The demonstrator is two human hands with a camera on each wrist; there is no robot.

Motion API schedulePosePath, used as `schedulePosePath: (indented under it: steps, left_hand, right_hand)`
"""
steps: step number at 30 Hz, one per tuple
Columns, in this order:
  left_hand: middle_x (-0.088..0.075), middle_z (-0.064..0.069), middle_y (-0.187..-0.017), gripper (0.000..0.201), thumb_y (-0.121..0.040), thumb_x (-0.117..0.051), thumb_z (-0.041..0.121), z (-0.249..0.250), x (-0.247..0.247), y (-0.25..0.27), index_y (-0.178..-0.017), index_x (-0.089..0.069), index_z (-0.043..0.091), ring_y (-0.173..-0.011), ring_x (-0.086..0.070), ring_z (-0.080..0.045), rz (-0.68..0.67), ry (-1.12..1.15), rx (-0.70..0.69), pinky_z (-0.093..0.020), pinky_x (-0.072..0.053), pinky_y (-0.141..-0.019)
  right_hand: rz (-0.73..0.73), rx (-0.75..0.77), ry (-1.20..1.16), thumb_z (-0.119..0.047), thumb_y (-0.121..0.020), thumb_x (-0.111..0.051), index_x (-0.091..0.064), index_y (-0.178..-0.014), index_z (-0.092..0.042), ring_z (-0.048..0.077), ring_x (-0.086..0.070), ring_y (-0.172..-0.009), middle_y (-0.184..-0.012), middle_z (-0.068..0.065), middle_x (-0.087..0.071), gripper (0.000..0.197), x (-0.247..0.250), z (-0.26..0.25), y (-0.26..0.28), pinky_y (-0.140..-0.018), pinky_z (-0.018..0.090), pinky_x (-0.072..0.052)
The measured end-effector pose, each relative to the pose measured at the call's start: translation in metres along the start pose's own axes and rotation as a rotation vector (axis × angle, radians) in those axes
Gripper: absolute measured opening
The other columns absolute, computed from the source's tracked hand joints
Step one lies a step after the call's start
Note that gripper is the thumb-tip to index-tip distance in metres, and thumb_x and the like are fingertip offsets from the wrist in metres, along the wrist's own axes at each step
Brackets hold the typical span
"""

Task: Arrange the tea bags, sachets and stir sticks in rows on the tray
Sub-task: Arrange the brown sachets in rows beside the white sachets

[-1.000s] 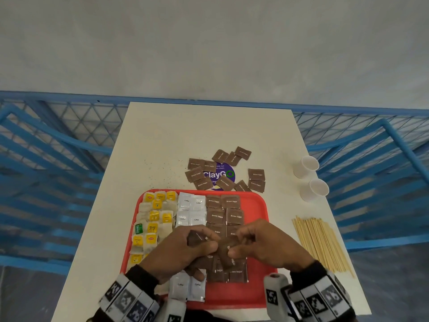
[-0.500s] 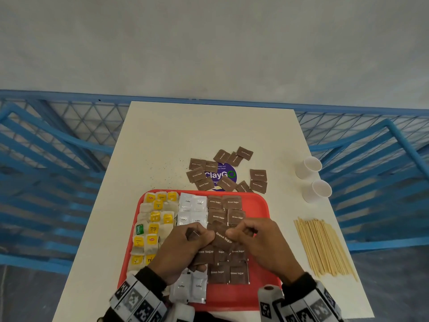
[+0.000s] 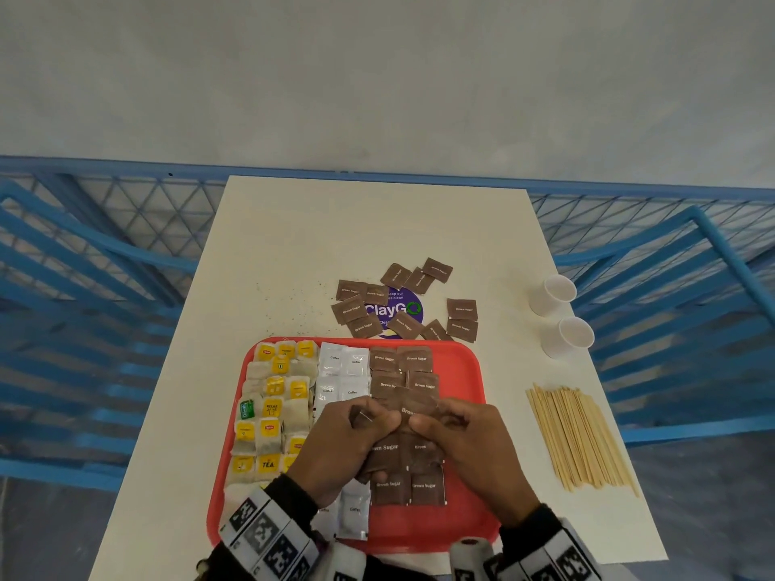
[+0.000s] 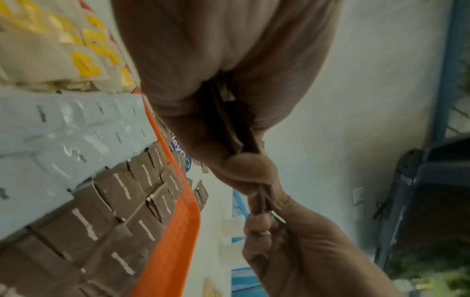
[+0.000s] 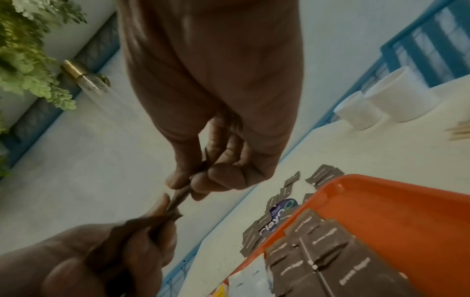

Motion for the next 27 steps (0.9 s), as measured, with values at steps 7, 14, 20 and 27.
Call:
schedulePosePath:
  steps: [7,14,20,27]
  left_hand:
    - [-0.068,-0.014,-0.072,0.027,-0.085,-0.072,0.028,-0.030,0.030,0.006,-0.087,-0.067,0.002,-0.058,-0.062,-0.027,0.026,0.087,0.129,-0.028,-0.051,-0.049]
    - [-0.064,-0.018,-0.080,0.028,-0.085,-0.070,0.019,-0.048,0.046,0.015,-0.100,-0.064,-0.004,-0.058,-0.064,-0.022,-0.002,0.306,0.225,-0.028,-0.051,-0.044]
    - [-0.069,-0.020,-0.088,0.015,-0.084,-0.066,0.004,-0.047,0.037,0.018,-0.098,-0.069,-0.001,-0.070,-0.068,-0.031,-0.068,0.386,0.248,-0.035,-0.058,-0.049]
    - [-0.072,-0.022,-0.110,0.035,-0.089,-0.050,-0.018,-0.038,0.026,0.022,-0.118,-0.063,-0.002,-0.086,-0.072,-0.038,-0.185,0.407,0.246,-0.047,-0.063,-0.068]
  right_hand:
    - [-0.180,-0.305,0.225,-0.012,-0.083,-0.075,-0.065,-0.064,-0.015,0.008,-0.055,-0.053,-0.058,-0.007,-0.063,0.021,0.014,0.097,0.011,-0.057,0.023,-0.043]
    - [-0.073,-0.482,0.164,-0.009,-0.072,-0.083,-0.063,-0.068,-0.004,0.008,-0.051,-0.039,-0.049,0.006,-0.061,0.021,0.022,0.166,0.019,-0.046,0.017,-0.040]
    - [-0.014,-0.457,0.362,-0.024,-0.067,-0.087,-0.068,-0.060,-0.010,-0.001,-0.057,-0.048,-0.054,-0.002,-0.068,0.023,0.024,0.176,0.013,-0.051,0.007,-0.041]
    - [0.032,-0.464,0.444,-0.028,-0.060,-0.091,-0.062,-0.060,-0.016,0.004,-0.062,-0.062,-0.064,-0.004,-0.070,0.031,0.026,0.179,0.012,-0.054,0.012,-0.041]
Point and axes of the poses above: each hand's wrist, its own y-axis away from the middle knuckle, its own x-axis out of the back of the hand, z = x × y, the point moved 10 cm from there along -y, towards the middle knuckle
